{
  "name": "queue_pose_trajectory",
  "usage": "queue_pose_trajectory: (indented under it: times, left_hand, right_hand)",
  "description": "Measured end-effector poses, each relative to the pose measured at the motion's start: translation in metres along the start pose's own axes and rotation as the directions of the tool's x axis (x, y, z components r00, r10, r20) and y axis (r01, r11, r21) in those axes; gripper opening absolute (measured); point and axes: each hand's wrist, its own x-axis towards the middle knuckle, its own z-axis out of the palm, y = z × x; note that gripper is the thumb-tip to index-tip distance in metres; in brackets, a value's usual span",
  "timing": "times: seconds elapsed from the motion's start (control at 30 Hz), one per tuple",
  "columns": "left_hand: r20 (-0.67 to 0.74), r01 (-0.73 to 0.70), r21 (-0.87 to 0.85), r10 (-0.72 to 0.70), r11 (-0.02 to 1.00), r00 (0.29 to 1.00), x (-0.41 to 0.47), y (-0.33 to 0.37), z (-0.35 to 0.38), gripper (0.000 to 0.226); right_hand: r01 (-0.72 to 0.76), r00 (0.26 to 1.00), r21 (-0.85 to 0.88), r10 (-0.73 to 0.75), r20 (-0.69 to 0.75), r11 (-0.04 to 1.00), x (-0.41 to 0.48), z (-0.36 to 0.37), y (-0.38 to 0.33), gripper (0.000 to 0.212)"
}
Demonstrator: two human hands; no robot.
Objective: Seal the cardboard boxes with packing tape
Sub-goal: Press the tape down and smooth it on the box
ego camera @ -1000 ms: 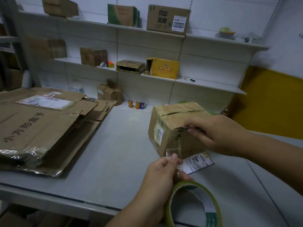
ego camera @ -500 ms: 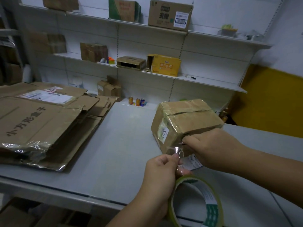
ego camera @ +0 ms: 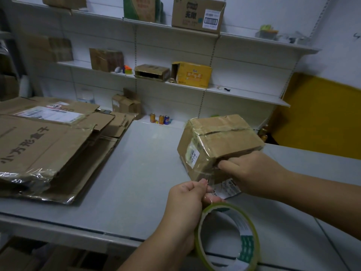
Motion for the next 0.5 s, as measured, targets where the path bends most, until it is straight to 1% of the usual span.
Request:
queue_pose_trajectory:
  times: [0.03,0.07,0.1,0.13,0.17,0.23,0.27,0.3,0.33,0.37,0.43,0.5]
  left_hand:
    - [0.006,-0.001,-0.004,0.001,1.0,1.0,0.0,0.0,0.0,0.029]
    - [0.007,-0.007,-0.009,0.007,1.0,1.0,0.0,-0.001,-0.001,0.03]
    - [0.005,-0.014,-0.015,0.014,1.0,1.0,-0.001,-0.002,-0.001,0.032]
    - [0.002,-0.018,-0.016,0.018,1.0,1.0,-0.003,-0.003,-0.001,0.032]
    - [0.003,-0.019,-0.012,0.019,1.0,1.0,-0.003,-0.002,-0.002,0.03]
    - [0.0,-0.023,-0.012,0.023,1.0,1.0,-0.002,0.0,0.0,0.028]
    - [0.001,-0.018,-0.019,0.018,1.0,1.0,-0.001,-0.001,0.002,0.028]
    - [-0.001,-0.013,-0.016,0.013,1.0,1.0,-0.001,-0.002,0.003,0.028]
    - [-0.001,-0.015,-0.003,0.015,1.0,1.0,0.0,-0.001,0.004,0.027]
    - [-0.003,-0.024,0.012,0.024,1.0,1.0,0.0,0.0,0.004,0.027]
    - [-0.016,-0.031,0.015,0.031,0.999,0.999,0.0,0.0,0.004,0.026]
    - [-0.023,-0.034,0.017,0.034,0.999,0.999,0.0,-0.001,0.003,0.027]
  right_hand:
    - [-0.006,0.998,-0.031,0.008,0.065,0.999,-0.001,0.001,0.002,0.05]
    - [-0.042,0.982,-0.081,0.056,0.183,0.996,-0.003,0.002,0.004,0.045]
    - [-0.089,0.946,-0.15,0.131,0.295,0.985,-0.008,0.004,0.008,0.039]
    - [-0.119,0.934,-0.161,0.166,0.317,0.98,-0.014,0.003,0.01,0.035]
    - [-0.142,0.945,-0.14,0.176,0.277,0.98,-0.021,0.002,0.011,0.031]
    - [-0.184,0.981,-0.003,0.184,0.067,0.983,-0.024,-0.001,0.01,0.015]
    - [-0.209,0.978,0.083,0.208,0.019,0.974,-0.021,-0.006,0.008,0.02]
    - [-0.2,0.978,0.162,0.205,-0.019,0.966,-0.014,-0.012,0.006,0.027]
    - [-0.191,0.977,0.187,0.205,-0.061,0.964,-0.007,-0.019,0.002,0.029]
    - [-0.173,0.978,0.184,0.19,-0.08,0.968,-0.001,-0.021,0.001,0.03]
    - [-0.169,0.981,0.171,0.183,-0.071,0.971,0.004,-0.025,0.002,0.029]
    - [-0.189,0.978,0.207,0.202,-0.044,0.96,0.002,-0.025,0.001,0.028]
